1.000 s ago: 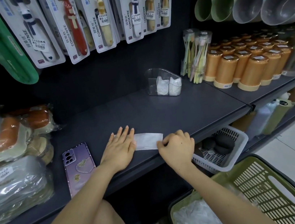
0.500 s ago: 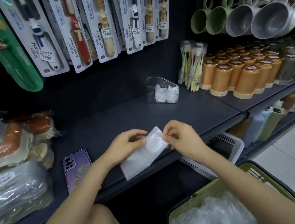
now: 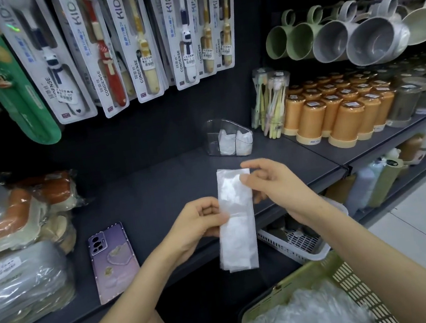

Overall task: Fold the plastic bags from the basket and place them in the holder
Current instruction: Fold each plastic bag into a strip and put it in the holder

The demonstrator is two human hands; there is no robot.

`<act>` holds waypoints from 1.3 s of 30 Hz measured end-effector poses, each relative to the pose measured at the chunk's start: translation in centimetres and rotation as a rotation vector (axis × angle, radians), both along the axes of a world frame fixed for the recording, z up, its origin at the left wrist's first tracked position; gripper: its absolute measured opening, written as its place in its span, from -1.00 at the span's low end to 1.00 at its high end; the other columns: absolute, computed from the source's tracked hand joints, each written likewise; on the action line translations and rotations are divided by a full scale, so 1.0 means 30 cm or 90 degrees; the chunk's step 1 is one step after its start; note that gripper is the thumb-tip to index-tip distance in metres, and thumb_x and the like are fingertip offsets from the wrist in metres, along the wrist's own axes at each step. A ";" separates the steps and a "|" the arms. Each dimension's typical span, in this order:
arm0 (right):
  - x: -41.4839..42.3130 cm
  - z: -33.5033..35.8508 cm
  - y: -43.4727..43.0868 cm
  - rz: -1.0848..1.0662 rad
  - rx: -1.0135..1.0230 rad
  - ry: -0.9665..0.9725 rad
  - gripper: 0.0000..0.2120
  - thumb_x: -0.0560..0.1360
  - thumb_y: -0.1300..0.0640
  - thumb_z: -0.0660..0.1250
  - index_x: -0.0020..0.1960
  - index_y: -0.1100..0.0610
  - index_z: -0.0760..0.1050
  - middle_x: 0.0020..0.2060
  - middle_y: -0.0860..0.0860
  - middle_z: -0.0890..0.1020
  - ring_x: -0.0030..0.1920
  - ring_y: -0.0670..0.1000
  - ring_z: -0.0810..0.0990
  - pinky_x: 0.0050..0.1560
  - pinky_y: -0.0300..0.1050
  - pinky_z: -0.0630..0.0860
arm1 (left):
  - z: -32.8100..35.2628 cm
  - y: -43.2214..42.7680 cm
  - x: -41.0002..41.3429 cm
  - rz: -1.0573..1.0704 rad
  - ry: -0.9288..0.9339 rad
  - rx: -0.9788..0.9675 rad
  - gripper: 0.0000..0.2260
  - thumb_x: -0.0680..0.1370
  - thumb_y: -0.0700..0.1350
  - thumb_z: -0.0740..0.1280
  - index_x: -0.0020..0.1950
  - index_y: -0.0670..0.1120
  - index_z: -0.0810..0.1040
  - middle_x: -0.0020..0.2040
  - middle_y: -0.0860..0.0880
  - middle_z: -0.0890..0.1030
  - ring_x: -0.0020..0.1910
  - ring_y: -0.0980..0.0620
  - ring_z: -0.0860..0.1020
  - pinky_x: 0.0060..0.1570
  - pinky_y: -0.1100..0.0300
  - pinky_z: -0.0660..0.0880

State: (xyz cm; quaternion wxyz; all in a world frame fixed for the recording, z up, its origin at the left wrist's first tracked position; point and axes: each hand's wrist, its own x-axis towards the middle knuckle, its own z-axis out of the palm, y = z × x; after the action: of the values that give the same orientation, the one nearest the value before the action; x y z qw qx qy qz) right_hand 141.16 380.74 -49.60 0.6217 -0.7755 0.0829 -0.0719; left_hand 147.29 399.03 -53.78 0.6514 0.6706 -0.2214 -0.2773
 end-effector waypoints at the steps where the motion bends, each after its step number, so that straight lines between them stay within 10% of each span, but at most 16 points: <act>1: -0.017 -0.022 0.001 0.017 0.039 0.027 -0.75 0.55 0.12 0.35 0.22 0.12 0.50 -0.12 0.11 0.70 -0.20 0.00 0.64 -0.17 -0.10 0.58 | -0.005 -0.001 -0.004 0.011 0.011 -0.011 -0.92 0.51 -0.38 0.33 -0.09 -0.23 0.57 -0.16 -0.10 0.66 -0.18 0.00 0.63 -0.22 0.19 0.58; 16: -0.083 -0.164 0.072 -0.037 0.253 0.014 -0.83 0.49 0.42 0.30 -0.07 0.22 0.61 -0.15 0.10 0.68 -0.12 0.06 0.63 -0.12 -0.08 0.56 | -0.020 -0.020 -0.040 0.062 0.127 -0.109 -0.84 0.48 -0.40 0.32 -0.03 -0.20 0.61 -0.16 -0.07 0.67 -0.16 0.00 0.65 -0.23 0.19 0.58; 20: -0.079 -0.162 0.065 -0.027 0.196 -0.081 -0.65 0.50 0.47 0.26 -0.25 0.11 0.65 -0.25 0.00 0.66 -0.24 -0.02 0.59 -0.28 -0.13 0.51 | -0.005 -0.013 -0.027 -0.005 0.260 -0.105 -0.70 0.44 -0.07 0.29 0.07 -0.22 0.59 -0.05 -0.23 0.63 -0.13 -0.15 0.59 -0.15 0.01 0.53; 33: -0.077 -0.158 -0.139 0.076 0.122 -0.061 -0.65 0.37 0.29 0.33 0.15 0.14 0.59 -0.03 0.08 0.70 -0.01 0.06 0.66 0.00 -0.11 0.59 | -0.018 -0.091 0.031 -0.016 -0.160 0.142 -0.85 0.44 -0.31 0.47 -0.06 -0.11 0.65 -0.11 0.01 0.70 -0.12 0.12 0.64 0.00 0.17 0.56; 39: -0.034 -0.142 -0.122 -0.046 -0.069 -0.056 -0.93 0.49 0.22 0.41 -0.11 0.20 0.66 -0.41 -0.09 0.64 -0.40 -0.20 0.55 -0.35 -0.29 0.47 | -0.020 -0.145 0.065 -0.042 -0.227 0.188 -0.86 0.45 -0.25 0.47 -0.01 -0.22 0.64 -0.04 -0.14 0.68 -0.11 0.07 0.60 0.03 0.04 0.54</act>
State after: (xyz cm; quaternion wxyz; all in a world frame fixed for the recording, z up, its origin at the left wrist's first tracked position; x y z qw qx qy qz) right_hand 140.15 377.08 -53.88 0.5786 -0.8008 0.0789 -0.1327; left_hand 149.23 394.68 -54.38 0.4875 0.7894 -0.3116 -0.2052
